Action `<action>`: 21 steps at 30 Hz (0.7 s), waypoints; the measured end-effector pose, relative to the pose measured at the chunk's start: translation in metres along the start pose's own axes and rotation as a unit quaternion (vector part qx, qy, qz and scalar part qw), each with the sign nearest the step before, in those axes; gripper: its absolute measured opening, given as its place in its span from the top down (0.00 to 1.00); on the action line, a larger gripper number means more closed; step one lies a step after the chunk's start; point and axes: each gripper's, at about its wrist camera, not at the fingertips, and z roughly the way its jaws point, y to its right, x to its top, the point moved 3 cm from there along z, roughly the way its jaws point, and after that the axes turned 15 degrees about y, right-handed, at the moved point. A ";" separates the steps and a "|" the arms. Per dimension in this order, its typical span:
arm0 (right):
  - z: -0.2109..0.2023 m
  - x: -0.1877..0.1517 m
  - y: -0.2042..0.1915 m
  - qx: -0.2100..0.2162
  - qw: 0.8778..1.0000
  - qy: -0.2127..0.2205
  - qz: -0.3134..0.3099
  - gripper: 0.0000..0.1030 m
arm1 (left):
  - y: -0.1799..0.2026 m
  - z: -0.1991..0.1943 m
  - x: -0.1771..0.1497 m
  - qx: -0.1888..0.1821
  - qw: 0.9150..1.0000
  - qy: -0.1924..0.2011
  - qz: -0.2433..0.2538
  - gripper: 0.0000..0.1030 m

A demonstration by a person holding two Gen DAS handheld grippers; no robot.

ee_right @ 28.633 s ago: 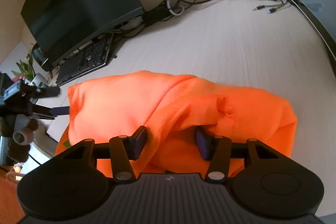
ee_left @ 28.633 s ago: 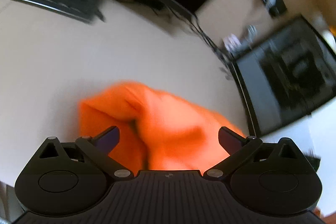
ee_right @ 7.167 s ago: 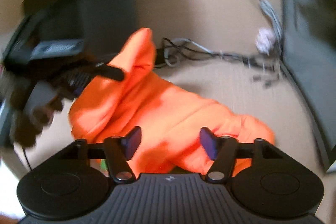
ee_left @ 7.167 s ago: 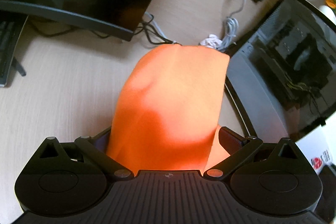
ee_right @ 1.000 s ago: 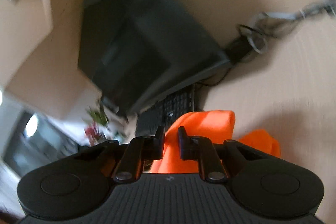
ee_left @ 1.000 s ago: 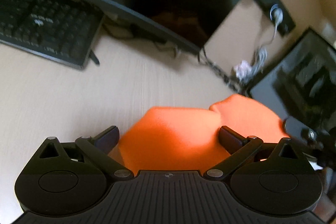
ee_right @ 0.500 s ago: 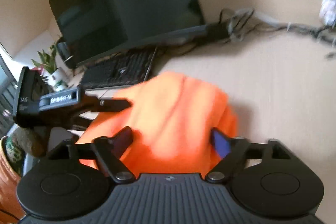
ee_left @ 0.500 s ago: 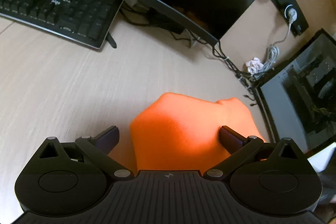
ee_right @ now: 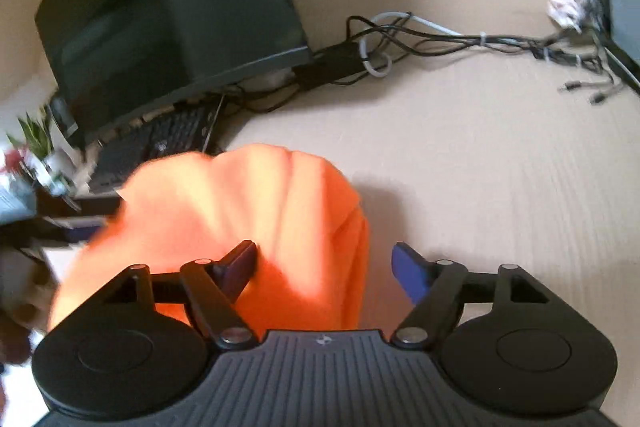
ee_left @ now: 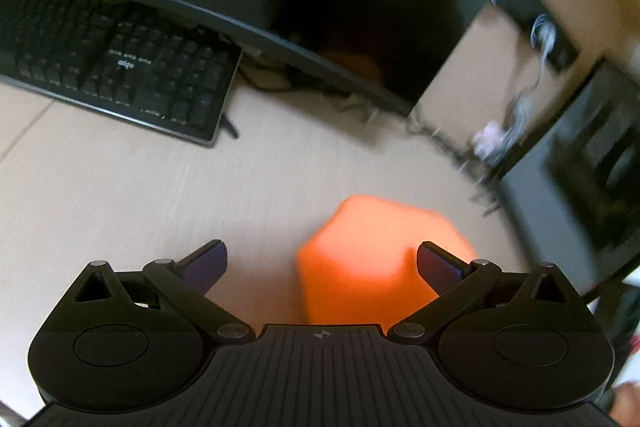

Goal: Fold clothes

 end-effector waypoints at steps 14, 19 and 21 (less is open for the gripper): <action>0.068 0.028 -0.027 -0.076 0.977 -0.009 -0.201 0.21 | 0.012 0.004 -0.003 0.020 0.998 0.001 0.058 0.00; 0.014 0.036 -0.024 -0.077 0.982 0.032 -0.168 0.20 | 0.024 0.008 -0.006 0.007 0.997 -0.001 0.079 0.00; -0.016 0.036 -0.025 -0.038 0.987 0.048 -0.146 0.14 | 0.028 0.009 -0.007 0.008 0.996 0.001 0.088 0.00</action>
